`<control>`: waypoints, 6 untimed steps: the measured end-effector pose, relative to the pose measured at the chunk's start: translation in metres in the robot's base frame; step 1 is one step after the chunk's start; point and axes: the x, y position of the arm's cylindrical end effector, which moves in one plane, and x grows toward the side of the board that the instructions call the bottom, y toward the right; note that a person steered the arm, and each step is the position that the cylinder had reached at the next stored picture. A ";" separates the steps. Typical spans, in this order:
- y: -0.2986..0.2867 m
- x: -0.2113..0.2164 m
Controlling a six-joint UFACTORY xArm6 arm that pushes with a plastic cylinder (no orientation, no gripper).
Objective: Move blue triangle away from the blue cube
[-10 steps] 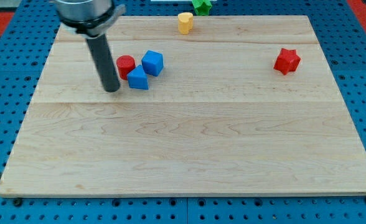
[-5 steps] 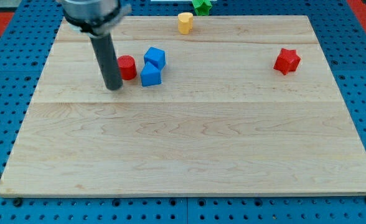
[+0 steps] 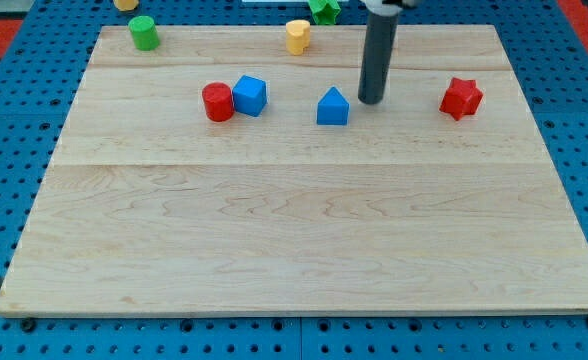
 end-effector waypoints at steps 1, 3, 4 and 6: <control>0.005 0.065; -0.080 -0.038; -0.095 -0.062; -0.055 -0.019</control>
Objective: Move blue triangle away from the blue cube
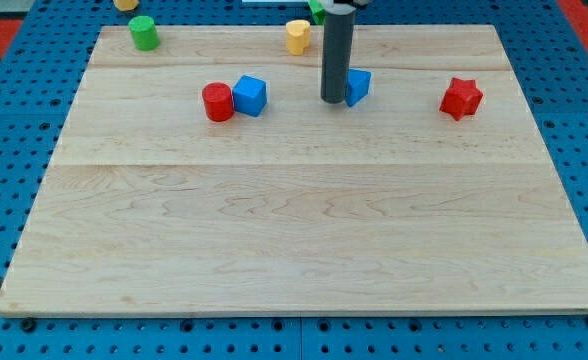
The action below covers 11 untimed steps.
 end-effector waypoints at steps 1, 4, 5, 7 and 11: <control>0.016 -0.021; 0.024 -0.022; 0.056 -0.018; 0.086 -0.134; 0.023 -0.153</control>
